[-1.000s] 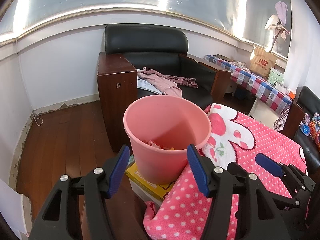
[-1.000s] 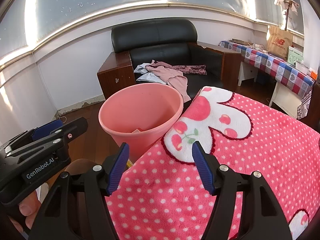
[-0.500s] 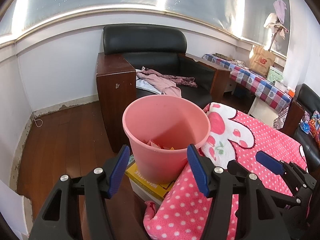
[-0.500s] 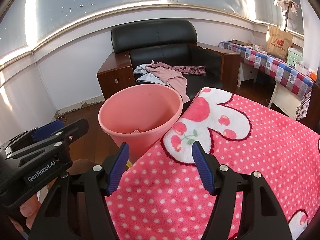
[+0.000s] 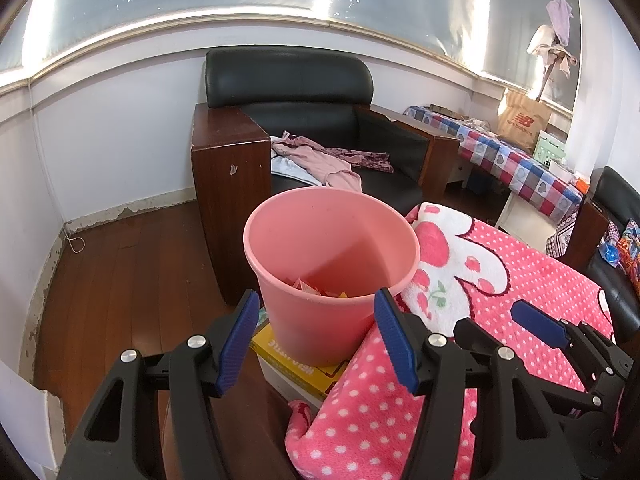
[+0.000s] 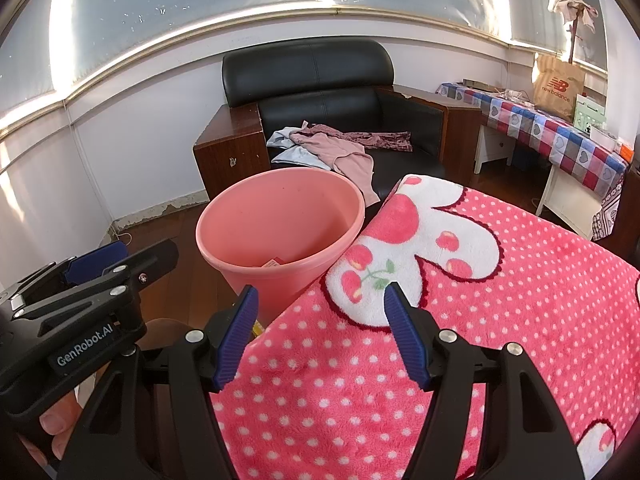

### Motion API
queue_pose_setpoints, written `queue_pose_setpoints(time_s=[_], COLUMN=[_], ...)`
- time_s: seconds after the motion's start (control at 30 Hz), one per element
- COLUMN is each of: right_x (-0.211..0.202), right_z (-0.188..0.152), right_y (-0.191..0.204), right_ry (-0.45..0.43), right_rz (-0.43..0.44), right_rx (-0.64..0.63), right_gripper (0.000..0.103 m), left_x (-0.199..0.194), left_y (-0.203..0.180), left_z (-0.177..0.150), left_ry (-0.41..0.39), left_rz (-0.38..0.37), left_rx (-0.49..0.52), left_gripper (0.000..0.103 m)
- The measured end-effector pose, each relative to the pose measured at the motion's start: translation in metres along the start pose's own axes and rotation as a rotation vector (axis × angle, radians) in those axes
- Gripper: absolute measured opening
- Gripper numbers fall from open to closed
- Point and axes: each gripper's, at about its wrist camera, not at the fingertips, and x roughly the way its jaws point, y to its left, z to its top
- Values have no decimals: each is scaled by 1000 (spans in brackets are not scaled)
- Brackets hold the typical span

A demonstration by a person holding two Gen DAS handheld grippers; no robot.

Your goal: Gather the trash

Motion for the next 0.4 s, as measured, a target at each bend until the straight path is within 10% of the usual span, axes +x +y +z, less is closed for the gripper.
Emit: queue_pose_setpoints(time_s=[0.4], right_x=[0], right_z=[0], right_y=[-1], right_ry=[1], right_rz=[0], right_rx=[1], right_gripper=[66], left_x=[0], left_y=[0], left_z=[-1], left_ry=[6], left_rz=[-4], left_rx=[5], left_gripper=[60])
